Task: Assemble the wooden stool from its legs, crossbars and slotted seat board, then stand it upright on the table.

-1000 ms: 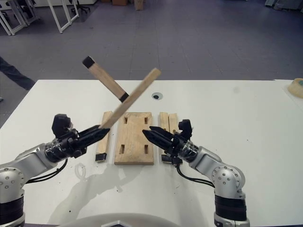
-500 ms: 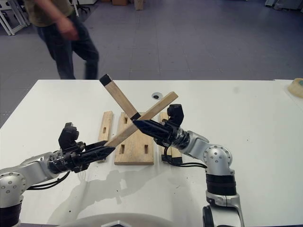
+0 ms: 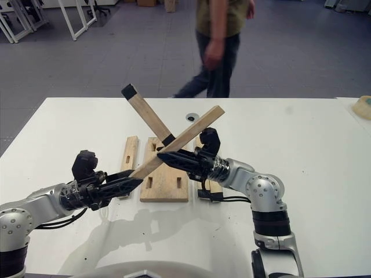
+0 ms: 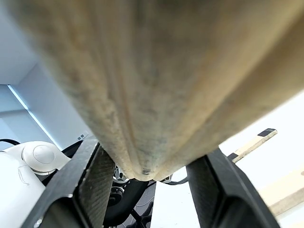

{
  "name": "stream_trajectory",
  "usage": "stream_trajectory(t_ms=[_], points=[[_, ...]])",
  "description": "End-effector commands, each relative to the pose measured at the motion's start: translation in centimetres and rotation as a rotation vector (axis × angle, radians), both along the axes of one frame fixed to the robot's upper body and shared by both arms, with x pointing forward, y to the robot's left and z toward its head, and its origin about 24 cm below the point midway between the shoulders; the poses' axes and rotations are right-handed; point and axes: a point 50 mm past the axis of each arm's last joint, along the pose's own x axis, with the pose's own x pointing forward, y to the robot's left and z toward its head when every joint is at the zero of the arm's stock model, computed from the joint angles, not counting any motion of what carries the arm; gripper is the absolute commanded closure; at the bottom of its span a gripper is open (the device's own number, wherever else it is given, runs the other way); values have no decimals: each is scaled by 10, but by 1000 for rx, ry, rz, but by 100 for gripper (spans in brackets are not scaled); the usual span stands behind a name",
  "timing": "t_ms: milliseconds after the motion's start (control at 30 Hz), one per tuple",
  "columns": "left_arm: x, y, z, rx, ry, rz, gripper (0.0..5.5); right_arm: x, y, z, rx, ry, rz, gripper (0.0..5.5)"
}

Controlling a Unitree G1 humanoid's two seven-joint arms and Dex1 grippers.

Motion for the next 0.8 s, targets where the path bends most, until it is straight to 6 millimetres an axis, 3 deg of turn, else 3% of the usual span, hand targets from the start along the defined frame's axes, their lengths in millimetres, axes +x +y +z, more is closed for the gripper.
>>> stream_trajectory(t_ms=[33, 67, 200, 400, 500, 600, 700, 800], points=[[4, -1, 10, -32, -63, 4, 343, 7, -7, 10, -8, -53, -50, 339], [5, -1, 12, -44, -84, 17, 343, 8, -7, 10, -2, -49, -65, 339], [8, -1, 15, -69, -140, 38, 254, 11, -8, 10, 44, -15, -101, 341], [17, 20, 29, -118, -176, 130, 251, 15, -28, 4, 3, 6, -201, 342], [25, 28, 19, 91, -208, 170, 251, 17, -44, 5, -18, -5, -261, 344], [38, 14, 3, 328, -290, 199, 251, 23, -58, 8, -54, -30, -337, 344], [49, -7, -24, 649, -465, 196, 251, 27, -69, 7, -120, -52, -425, 344], [52, -15, -51, 905, -603, 164, 251, 33, -75, 2, -184, -57, -485, 344]])
